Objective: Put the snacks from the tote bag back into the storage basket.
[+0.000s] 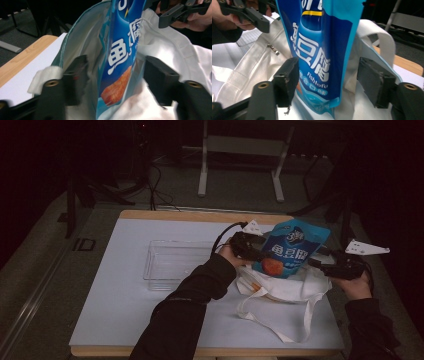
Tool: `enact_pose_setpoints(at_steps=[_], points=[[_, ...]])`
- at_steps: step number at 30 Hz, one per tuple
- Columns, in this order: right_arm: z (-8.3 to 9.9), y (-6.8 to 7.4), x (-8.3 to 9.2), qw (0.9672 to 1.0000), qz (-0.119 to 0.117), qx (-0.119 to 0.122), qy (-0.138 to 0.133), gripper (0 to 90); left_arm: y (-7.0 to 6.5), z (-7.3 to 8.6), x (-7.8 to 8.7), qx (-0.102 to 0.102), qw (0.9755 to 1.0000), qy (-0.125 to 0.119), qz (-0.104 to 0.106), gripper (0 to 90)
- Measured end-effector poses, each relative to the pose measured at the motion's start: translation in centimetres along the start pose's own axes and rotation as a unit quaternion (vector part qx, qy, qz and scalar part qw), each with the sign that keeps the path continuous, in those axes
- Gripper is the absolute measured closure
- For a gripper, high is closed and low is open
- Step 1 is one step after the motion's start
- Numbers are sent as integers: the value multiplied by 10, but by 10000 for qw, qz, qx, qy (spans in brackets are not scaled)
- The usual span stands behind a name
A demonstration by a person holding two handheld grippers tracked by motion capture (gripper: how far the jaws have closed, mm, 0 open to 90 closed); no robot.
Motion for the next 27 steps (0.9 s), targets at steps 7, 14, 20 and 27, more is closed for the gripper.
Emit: enact_pose_setpoints(at_steps=[7,14,20,27], points=[[-7,0,-9,9998,-123,71,135,445,1,-8,-14,42,9999,140,-6,568],[-11,2,-16,9997,-89,170,170,589,2,-12,-19,24,9999,154,20,688],[-14,3,-23,9995,-159,115,256,668,1,-16,-24,49,9997,228,104,750],[-17,4,-24,9988,-214,23,443,829,-1,-21,-24,-151,9996,237,20,856]])
Point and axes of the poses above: each handheld gripper's, and its own axes: x roughly backward along the jaws, z roughly out of its underside, y roughly to its left, the point moved 4 cm from there along -x, roughly forward along the jaws, and after that the axes turned 13 degrees about y, right-handed, at the moved point
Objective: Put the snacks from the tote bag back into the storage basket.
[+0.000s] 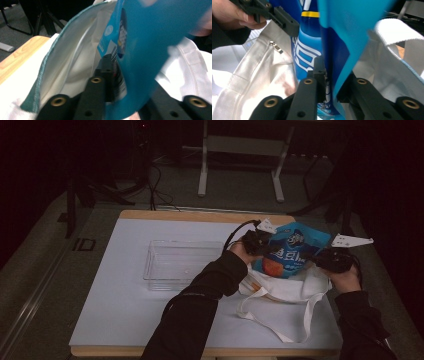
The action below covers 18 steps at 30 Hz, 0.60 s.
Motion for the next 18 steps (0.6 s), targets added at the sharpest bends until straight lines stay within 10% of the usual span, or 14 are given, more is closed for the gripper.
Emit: enact_pose_setpoints(at_steps=[18], points=[[-17,5,21,9999,58,-11,-83,879,-5,-21,20,-67,9997,-226,21,898]])
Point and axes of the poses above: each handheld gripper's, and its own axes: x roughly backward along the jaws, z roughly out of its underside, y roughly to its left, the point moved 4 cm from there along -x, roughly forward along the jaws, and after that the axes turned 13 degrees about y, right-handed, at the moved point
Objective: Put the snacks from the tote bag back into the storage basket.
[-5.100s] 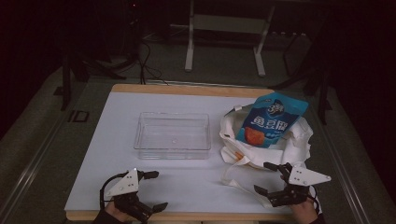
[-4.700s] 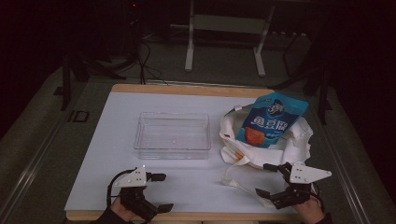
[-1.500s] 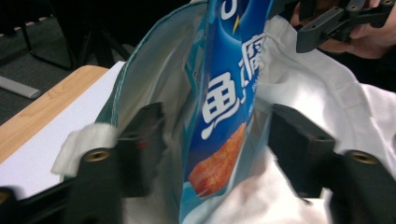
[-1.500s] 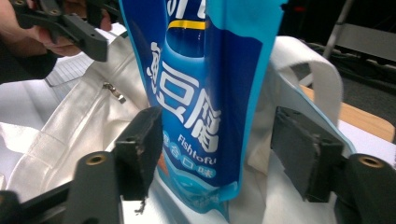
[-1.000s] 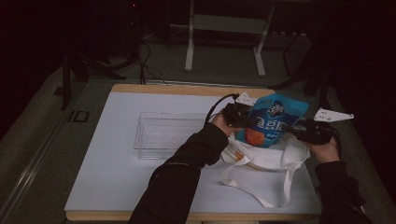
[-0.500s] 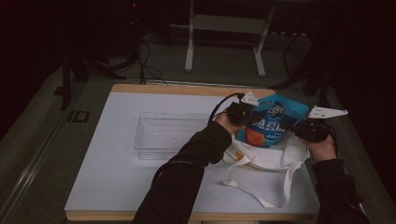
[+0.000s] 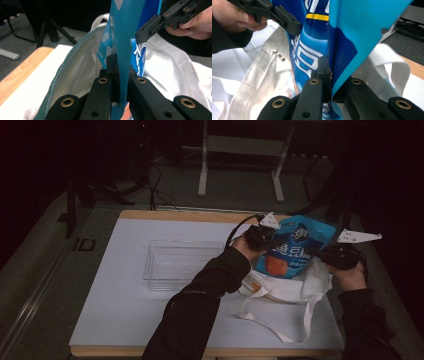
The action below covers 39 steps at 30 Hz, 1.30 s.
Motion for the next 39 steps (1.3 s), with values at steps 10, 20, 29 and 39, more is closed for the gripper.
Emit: enact_pose_setpoints(at_steps=[10,20,29,39], points=[[-23,9,20,9997,-52,104,-201,885,-5,-18,27,-93,9998,-128,-71,899],[-51,25,36,9990,-30,356,-257,887,-10,-29,61,-133,9996,-223,-103,900],[-74,41,43,9976,-153,574,-343,888,-14,-31,94,-162,9994,-281,-129,900],[-98,62,34,9954,-339,790,-416,888,-13,-18,130,-117,9993,-284,-229,900]])
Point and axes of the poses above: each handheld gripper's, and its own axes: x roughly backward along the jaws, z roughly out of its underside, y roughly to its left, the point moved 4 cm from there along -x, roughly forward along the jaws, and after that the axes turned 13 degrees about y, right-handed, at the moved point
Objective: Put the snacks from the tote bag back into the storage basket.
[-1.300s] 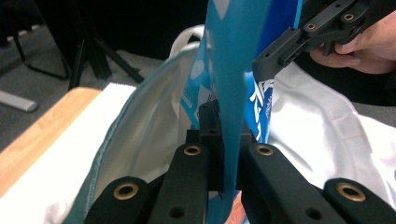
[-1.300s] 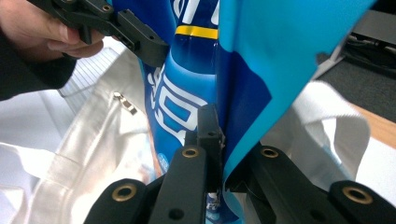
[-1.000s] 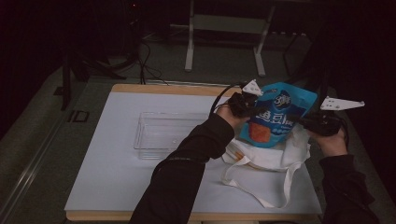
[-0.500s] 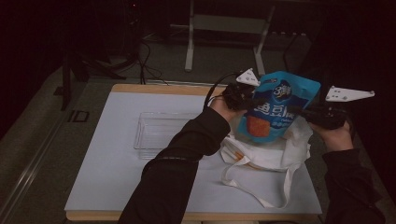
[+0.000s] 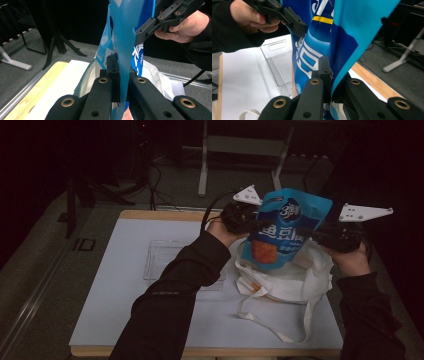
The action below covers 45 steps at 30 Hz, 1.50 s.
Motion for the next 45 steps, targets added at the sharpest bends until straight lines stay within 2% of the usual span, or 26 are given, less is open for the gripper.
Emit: enact_pose_setpoints(at_steps=[4,13,26,35,45], points=[[-11,7,-11,9999,-120,68,-26,888,2,8,15,18,10000,23,-68,900],[-39,23,-41,9991,-343,256,44,888,12,34,52,201,9996,33,-199,900],[-74,48,-88,9962,-707,501,111,888,24,72,101,387,9981,112,-464,900],[-89,63,-116,9940,-891,633,105,888,29,94,124,507,9968,157,-594,900],[-105,83,-151,9904,-1146,768,122,887,35,126,152,655,9944,245,-794,900]])
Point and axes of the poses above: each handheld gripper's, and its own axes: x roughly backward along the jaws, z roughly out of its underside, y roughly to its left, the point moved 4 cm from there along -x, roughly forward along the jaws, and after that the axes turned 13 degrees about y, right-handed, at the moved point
